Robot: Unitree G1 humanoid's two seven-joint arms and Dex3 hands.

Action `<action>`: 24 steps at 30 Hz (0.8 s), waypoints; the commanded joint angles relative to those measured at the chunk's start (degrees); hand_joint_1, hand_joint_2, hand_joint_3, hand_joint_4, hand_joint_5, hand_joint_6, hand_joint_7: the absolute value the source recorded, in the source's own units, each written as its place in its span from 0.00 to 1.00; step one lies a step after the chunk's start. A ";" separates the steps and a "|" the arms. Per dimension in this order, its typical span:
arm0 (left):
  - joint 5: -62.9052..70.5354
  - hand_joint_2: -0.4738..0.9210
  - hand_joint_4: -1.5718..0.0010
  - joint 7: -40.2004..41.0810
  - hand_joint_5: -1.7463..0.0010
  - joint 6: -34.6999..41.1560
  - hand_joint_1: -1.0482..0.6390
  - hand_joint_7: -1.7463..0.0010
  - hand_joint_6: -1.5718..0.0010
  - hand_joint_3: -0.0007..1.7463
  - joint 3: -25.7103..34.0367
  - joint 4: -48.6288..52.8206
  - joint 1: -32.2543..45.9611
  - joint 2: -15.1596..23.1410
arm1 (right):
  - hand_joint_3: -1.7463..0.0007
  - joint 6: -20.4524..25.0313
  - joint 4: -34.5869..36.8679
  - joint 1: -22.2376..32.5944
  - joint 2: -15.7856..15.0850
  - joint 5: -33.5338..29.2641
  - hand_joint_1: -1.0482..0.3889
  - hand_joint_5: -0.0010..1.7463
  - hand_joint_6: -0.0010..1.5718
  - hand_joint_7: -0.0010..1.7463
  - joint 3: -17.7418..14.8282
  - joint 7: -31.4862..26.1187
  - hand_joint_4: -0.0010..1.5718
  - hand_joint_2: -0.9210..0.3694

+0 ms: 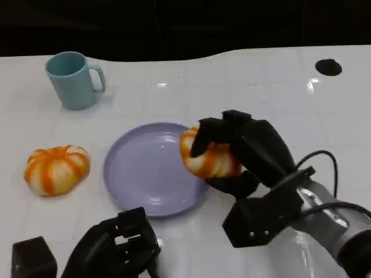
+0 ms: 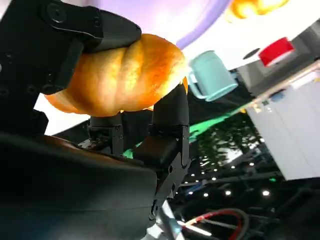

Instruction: Grasp the bread from the table and place it into the plate.

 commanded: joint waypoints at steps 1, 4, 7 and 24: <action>-0.07 0.85 0.51 0.12 0.00 0.76 0.29 0.19 0.52 0.35 0.21 -1.31 0.84 0.99 | 0.16 0.47 2.85 -3.34 2.74 0.07 0.65 1.00 0.50 0.98 0.55 -0.31 0.64 0.55; -0.14 0.85 0.52 -0.21 0.00 0.48 0.28 0.18 0.53 0.35 0.29 -1.04 0.83 1.06 | 0.19 2.43 5.76 -5.22 5.28 -0.46 0.65 1.00 0.49 0.98 1.40 -0.44 0.63 0.52; -0.08 0.85 0.51 -0.44 0.00 -0.23 0.27 0.18 0.53 0.35 0.27 -0.80 0.89 1.04 | 0.24 3.97 8.18 -6.68 7.25 -0.98 0.65 1.00 0.47 1.00 2.11 -1.32 0.62 0.50; 0.14 0.85 0.50 0.12 0.00 -0.18 0.27 0.18 0.53 0.35 -0.13 -1.20 1.08 0.88 | 0.87 11.28 12.70 -9.46 9.47 -1.39 0.45 0.31 0.30 0.03 4.63 6.48 0.10 0.08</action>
